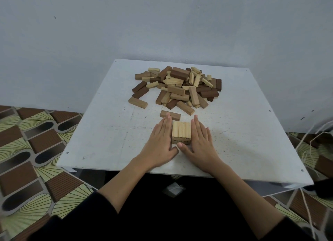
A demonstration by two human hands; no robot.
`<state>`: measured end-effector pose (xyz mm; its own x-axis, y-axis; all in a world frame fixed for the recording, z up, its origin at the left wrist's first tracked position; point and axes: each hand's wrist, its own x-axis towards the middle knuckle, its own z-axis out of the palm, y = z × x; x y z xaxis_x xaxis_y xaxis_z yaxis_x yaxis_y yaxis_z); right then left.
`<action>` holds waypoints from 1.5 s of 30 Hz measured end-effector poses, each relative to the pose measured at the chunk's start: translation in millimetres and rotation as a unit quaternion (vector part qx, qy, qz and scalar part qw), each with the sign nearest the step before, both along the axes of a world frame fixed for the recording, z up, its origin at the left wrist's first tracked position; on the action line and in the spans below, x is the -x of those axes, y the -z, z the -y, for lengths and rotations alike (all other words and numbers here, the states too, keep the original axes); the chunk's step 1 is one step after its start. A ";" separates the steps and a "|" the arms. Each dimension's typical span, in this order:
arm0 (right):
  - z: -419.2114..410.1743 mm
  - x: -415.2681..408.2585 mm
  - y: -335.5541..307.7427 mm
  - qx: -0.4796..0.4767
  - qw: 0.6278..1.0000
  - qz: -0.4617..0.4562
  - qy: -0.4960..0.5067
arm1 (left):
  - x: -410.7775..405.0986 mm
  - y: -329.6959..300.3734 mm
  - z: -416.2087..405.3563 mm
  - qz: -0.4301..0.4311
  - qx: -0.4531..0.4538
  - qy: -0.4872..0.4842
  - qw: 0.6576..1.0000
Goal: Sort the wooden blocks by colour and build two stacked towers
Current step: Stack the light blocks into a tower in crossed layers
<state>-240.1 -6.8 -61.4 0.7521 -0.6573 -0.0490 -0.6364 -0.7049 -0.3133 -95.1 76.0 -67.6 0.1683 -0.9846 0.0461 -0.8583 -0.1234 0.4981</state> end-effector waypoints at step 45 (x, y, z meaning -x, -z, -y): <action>154.8 -159.5 -76.5 0.200 0.973 0.037 -0.109 | -163.8 -36.4 147.2 0.125 0.034 -0.123 0.984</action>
<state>-80.5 -161.6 15.1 0.8673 -0.4377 0.2372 -0.4446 -0.8953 -0.0263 68.7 -71.2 -31.2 0.3760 -0.9090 0.1800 -0.9033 -0.3163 0.2900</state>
